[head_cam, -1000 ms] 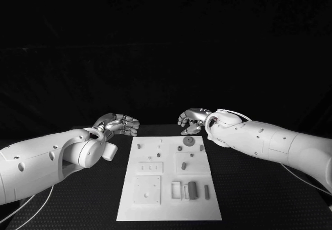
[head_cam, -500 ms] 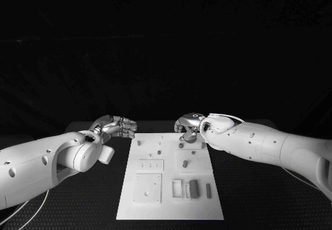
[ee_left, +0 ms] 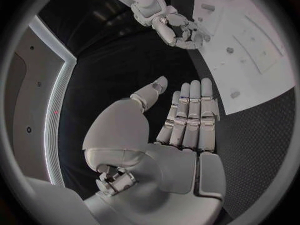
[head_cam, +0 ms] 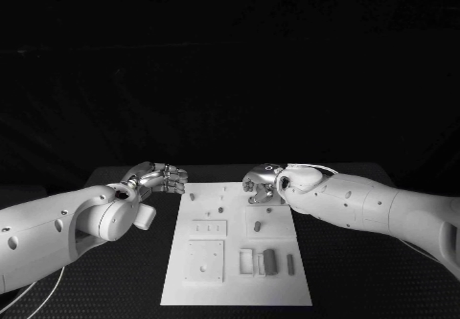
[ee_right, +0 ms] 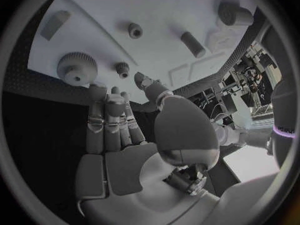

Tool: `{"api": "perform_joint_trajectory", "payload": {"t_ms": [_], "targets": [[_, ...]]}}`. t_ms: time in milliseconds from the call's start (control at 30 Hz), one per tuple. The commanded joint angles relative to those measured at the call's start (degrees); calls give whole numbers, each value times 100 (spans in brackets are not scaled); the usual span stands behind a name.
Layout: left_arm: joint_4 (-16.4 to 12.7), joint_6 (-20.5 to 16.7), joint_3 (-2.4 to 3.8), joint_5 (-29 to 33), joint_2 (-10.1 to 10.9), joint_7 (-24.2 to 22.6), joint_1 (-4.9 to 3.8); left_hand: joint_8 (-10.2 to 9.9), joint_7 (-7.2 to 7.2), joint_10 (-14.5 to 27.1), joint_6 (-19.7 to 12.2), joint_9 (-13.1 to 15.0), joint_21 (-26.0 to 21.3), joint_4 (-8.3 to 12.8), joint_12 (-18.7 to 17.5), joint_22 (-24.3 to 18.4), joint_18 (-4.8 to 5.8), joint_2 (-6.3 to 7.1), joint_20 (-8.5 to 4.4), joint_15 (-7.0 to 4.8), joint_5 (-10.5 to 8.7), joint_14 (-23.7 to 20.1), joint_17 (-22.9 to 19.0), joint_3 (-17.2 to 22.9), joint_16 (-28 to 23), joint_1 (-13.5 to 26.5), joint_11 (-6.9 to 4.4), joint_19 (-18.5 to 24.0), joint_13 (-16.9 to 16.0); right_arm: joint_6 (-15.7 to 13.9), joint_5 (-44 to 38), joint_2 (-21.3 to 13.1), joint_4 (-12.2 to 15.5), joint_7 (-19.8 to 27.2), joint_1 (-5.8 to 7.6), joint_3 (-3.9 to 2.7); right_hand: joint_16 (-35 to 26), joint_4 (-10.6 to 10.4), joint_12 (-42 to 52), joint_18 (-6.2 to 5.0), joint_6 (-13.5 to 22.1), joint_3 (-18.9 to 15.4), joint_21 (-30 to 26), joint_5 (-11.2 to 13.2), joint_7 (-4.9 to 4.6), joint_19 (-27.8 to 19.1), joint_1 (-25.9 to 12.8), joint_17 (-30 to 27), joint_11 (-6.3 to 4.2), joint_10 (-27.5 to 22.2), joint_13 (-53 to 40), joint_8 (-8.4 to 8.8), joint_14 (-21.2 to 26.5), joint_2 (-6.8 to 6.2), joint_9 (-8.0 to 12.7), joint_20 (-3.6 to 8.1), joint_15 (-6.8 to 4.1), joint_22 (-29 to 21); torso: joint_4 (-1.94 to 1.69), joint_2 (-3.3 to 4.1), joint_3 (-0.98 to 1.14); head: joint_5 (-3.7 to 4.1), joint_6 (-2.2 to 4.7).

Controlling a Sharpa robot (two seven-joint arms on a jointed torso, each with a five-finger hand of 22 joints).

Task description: Assemble the parts on the task board

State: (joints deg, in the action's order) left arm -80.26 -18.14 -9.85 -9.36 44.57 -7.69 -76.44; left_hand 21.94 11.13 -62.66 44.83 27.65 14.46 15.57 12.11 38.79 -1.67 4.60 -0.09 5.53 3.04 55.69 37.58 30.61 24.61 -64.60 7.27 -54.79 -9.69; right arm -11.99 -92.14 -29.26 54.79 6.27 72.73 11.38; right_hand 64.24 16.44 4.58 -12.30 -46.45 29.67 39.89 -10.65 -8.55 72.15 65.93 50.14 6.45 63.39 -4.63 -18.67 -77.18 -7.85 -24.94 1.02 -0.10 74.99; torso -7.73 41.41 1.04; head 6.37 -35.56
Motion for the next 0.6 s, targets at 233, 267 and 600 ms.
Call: {"api": "perform_joint_trajectory", "payload": {"t_ms": [233, 267, 600], "targets": [[-20, 113, 6, -18, -2, -59, -10, -22, -4, -28, 25, -13, -10, -47, -32, 12, -101, -2, -5, 7, -5, 12, 18, 3, -29, 62, 30, 9, -13, 129, -195, 20, -64, -44, -25, 24, 55, -8, 26, -270, -63, 48, 57, -27, 3, -21, -24, -20, -3, 57, -8, -24, 48, 44, -4, -1, 9, 141, -18, 86, 20, 21, -2], [-25, 114, 6, -18, 1, -58, -10, -22, -4, -29, 25, -14, -10, -47, -32, 13, -101, -2, -5, 7, -5, 12, 19, 3, -30, 63, 30, 9, -14, 129, -206, 20, -73, -48, -26, 26, 59, -8, 26, -270, -65, 50, 61, -28, 3, -22, -24, -23, -4, 60, -9, -25, 49, 49, -4, -1, 8, 141, -21, 91, 20, 23, -7], [11, 143, 6, -18, -22, -47, -10, -24, -3, -29, 25, -20, -13, -50, -41, 17, -101, -3, -4, 8, -6, 12, 29, 1, -39, 71, 32, 12, -17, 127, -279, 19, -32, -58, -30, 34, 162, 2, 58, -270, -150, 81, 149, -27, 10, -28, -2, -64, -22, 171, -39, -59, 61, 87, -18, 5, -9, 139, -32, 156, 32, 47, -18]]}}
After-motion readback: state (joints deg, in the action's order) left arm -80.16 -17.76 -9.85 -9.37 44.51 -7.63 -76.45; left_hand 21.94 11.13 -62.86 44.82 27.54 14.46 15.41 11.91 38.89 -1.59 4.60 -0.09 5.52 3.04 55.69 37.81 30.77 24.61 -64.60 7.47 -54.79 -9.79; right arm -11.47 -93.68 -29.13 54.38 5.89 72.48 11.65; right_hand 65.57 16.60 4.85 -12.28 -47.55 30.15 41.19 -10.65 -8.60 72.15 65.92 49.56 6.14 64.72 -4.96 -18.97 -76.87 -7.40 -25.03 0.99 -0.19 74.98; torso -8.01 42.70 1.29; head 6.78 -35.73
